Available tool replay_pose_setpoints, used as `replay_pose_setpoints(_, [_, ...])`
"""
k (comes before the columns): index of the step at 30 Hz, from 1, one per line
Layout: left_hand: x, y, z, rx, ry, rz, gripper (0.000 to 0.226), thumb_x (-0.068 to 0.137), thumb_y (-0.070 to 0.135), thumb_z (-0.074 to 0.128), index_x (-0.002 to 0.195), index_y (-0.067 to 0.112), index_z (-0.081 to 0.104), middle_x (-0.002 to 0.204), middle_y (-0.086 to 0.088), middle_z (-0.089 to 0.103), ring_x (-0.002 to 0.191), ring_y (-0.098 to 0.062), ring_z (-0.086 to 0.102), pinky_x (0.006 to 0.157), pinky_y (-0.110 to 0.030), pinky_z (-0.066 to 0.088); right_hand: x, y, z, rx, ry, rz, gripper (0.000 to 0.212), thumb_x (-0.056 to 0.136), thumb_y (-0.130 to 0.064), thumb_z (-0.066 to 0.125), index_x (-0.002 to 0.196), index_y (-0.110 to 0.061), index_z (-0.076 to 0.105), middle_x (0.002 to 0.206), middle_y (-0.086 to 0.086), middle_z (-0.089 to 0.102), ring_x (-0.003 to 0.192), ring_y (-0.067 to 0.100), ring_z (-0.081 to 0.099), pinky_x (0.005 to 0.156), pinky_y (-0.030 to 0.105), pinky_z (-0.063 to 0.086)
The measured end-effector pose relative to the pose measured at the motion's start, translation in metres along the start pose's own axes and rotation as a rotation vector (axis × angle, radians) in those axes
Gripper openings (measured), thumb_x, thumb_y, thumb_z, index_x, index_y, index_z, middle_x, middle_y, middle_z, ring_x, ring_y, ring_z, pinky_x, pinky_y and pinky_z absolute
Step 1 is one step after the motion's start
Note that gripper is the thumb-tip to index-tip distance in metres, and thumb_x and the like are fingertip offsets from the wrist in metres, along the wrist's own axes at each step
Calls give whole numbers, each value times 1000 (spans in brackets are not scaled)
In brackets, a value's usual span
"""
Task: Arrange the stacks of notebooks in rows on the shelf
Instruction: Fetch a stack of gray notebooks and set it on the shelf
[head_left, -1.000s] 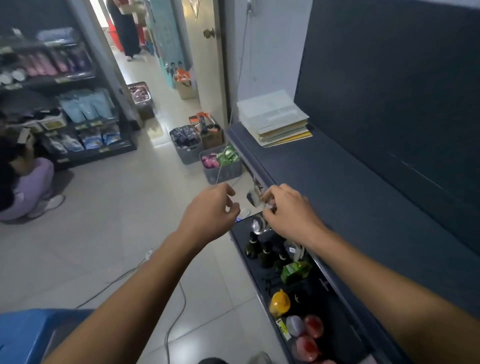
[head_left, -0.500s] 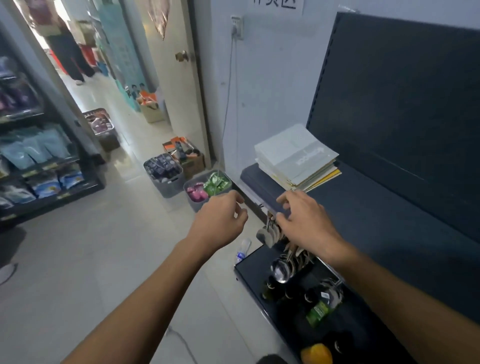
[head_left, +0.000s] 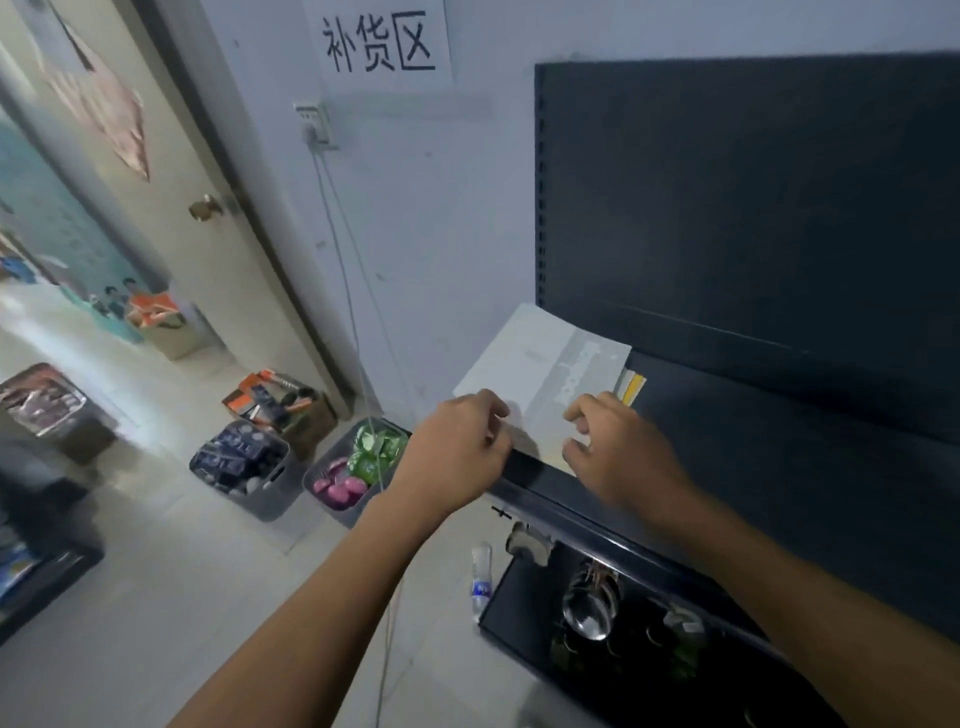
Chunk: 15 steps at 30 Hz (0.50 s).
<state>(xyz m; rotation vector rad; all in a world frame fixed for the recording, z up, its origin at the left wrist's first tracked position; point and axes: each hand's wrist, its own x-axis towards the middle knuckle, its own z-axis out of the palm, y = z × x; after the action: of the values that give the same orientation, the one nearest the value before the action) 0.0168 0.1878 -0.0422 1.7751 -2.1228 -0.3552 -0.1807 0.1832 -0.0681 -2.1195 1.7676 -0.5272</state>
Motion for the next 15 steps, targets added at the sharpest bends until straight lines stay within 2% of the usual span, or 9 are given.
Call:
replay_pose_setpoints(5, [60,-3,5,-16,2,96,26,96,32,53,118,21,63,102,7,68,89,-15,64,81,-38,56,35,14,0,-38,45,139,27,92,-28,52,119,-25,55,119,-7,53,102,20,59,81,37,50])
replay_pose_setpoints(8, [85,-7,9,-2,26,124,28,96,29,53,118,17,64,107,0,65,96,-21,62,81,-39,54,43,19,1,-45,86,261,24,92,-29,53,114,-21,56,119,-3,54,100,26,60,77,35,46])
replay_pose_setpoints(12, [116,-19,11,94,102,109,36,97,31,53,124,8,58,119,-10,54,112,-29,51,79,-35,47,57,21,3,1,159,434,15,92,-28,52,100,-16,57,103,6,58,88,30,59,70,36,45])
replay_pose_setpoints(15, [136,-31,14,164,35,70,48,97,44,55,124,4,51,120,-15,48,108,-33,50,74,-35,39,65,17,8,19,173,503,16,94,-30,51,85,-18,49,93,5,54,81,27,58,66,36,46])
